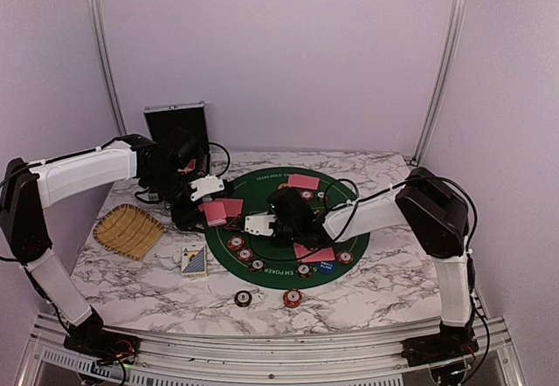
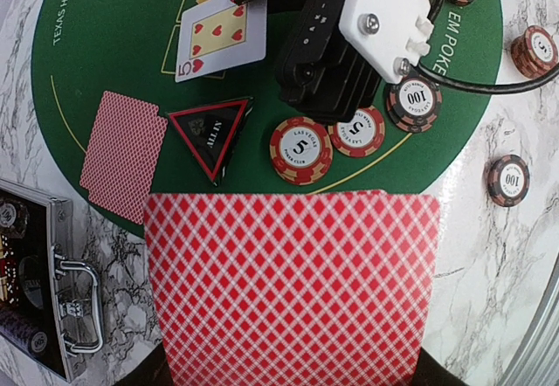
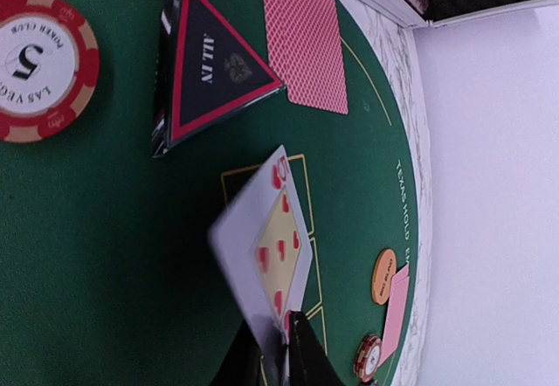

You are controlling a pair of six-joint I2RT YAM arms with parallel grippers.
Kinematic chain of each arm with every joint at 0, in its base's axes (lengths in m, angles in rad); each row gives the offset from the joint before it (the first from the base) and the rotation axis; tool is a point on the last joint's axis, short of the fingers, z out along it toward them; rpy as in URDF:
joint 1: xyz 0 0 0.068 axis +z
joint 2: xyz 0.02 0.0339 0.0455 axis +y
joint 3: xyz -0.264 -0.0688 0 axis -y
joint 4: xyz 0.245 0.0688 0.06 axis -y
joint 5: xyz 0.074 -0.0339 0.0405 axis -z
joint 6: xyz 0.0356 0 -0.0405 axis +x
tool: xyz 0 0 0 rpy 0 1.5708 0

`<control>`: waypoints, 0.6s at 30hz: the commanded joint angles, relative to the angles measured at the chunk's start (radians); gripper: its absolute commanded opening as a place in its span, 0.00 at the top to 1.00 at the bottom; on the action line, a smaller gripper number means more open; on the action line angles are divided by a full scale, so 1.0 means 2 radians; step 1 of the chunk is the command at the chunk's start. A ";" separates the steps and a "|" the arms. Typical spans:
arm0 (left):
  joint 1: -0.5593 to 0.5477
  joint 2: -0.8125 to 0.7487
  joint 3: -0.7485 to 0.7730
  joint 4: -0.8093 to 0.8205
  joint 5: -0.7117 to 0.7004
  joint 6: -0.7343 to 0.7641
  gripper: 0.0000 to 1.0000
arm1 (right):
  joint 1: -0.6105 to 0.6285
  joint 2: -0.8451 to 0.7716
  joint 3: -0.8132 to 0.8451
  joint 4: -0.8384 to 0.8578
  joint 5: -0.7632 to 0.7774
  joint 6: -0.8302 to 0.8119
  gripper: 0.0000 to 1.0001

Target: Distribute texas hold em gaming equipment

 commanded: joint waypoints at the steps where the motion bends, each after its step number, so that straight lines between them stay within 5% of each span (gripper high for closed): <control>1: 0.003 -0.016 0.013 -0.012 0.004 0.001 1.00 | 0.004 0.000 0.026 -0.032 -0.024 0.032 0.84; 13: 0.003 -0.017 0.012 -0.013 0.006 0.002 1.00 | 0.001 -0.016 0.030 -0.065 -0.042 0.058 0.60; 18: 0.003 -0.016 0.012 -0.013 0.008 0.002 1.00 | -0.003 -0.025 0.047 -0.108 -0.083 0.094 0.57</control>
